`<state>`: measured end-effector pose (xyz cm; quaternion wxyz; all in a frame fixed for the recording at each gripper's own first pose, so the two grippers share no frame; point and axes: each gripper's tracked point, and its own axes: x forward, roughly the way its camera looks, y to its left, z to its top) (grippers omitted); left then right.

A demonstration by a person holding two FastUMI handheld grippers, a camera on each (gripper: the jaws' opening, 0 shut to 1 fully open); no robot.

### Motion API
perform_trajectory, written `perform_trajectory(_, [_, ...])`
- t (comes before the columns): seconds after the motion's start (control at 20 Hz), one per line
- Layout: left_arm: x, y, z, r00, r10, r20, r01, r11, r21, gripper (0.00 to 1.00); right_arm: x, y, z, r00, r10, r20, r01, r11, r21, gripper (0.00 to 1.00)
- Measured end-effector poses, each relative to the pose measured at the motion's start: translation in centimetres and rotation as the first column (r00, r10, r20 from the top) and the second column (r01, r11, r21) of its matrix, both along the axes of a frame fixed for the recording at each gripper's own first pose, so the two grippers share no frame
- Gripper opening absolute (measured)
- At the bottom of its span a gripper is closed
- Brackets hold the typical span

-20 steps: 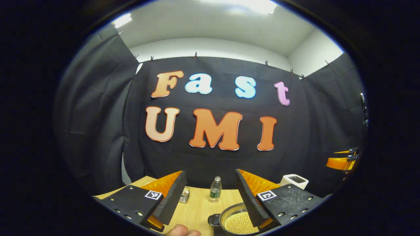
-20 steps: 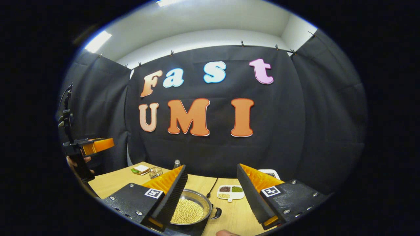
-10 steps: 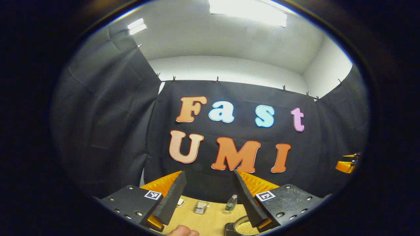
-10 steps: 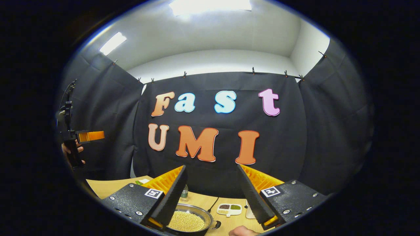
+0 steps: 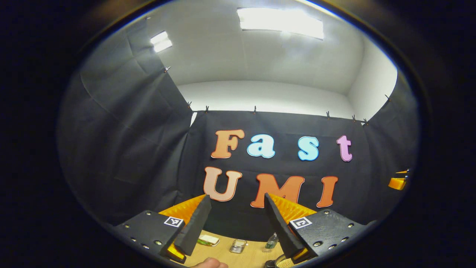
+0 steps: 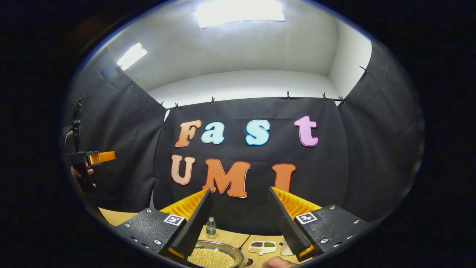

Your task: First push the handle of the pot to place it horizontally, then grasp the pot with both hands and set it on the induction cooktop.

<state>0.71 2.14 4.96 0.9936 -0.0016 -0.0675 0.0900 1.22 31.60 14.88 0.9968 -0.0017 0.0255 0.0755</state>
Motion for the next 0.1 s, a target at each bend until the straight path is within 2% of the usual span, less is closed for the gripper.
perform_trajectory(0.05, [-0.10, -0.06, 0.10, 1.000, -0.001, 0.010, 0.001, 1.000, -0.004, 0.86, -0.01, 0.08, 0.08, 1.000, 0.004, 0.004, -0.004, 1.000, -0.001, 0.97])
perform_trajectory(0.1, [-0.05, -0.27, 0.11, 1.000, -0.010, 0.017, 0.010, 1.000, -0.005, 0.90, 0.02, -0.02, 0.11, 1.000, 0.008, 0.008, -0.008, 1.000, -0.008, 0.93])
